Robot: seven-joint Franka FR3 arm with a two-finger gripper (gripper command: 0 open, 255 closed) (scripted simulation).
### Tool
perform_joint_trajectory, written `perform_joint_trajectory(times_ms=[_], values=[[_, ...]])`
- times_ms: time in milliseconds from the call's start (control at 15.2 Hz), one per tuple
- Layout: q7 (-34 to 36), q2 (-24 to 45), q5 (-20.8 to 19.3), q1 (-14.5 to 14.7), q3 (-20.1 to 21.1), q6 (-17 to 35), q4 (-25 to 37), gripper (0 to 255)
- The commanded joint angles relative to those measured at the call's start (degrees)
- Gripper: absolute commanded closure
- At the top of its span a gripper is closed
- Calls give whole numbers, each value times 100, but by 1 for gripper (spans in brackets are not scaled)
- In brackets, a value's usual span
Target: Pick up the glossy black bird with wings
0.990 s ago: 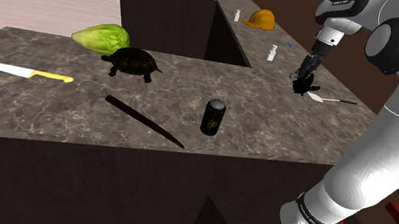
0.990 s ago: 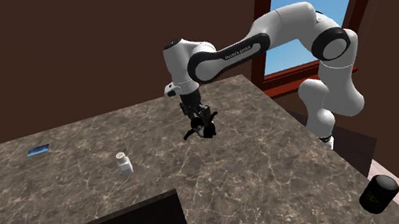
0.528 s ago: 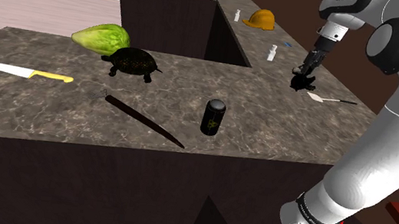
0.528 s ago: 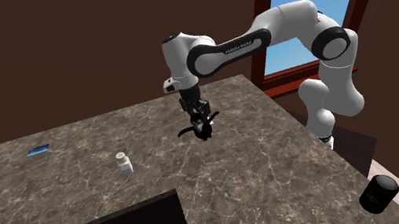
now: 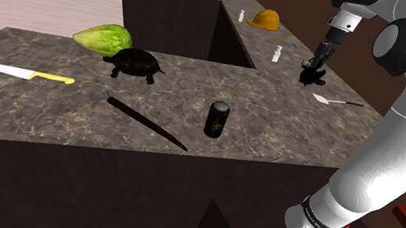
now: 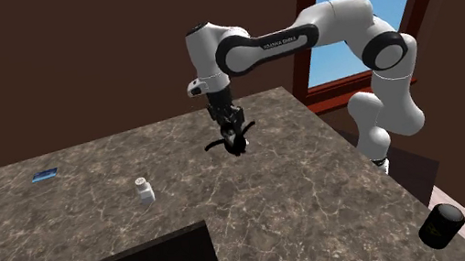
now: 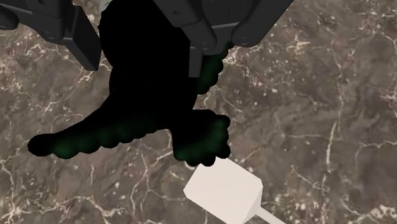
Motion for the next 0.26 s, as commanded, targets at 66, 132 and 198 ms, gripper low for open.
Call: perform_joint_trajectory(times_ms=[66,132,198], values=[[-4,37,20,-44,-15,-252,281,255],[-3,38,20,-45,-15,-263,294,255],[-3,39,21,-46,-15,-264,295,255]])
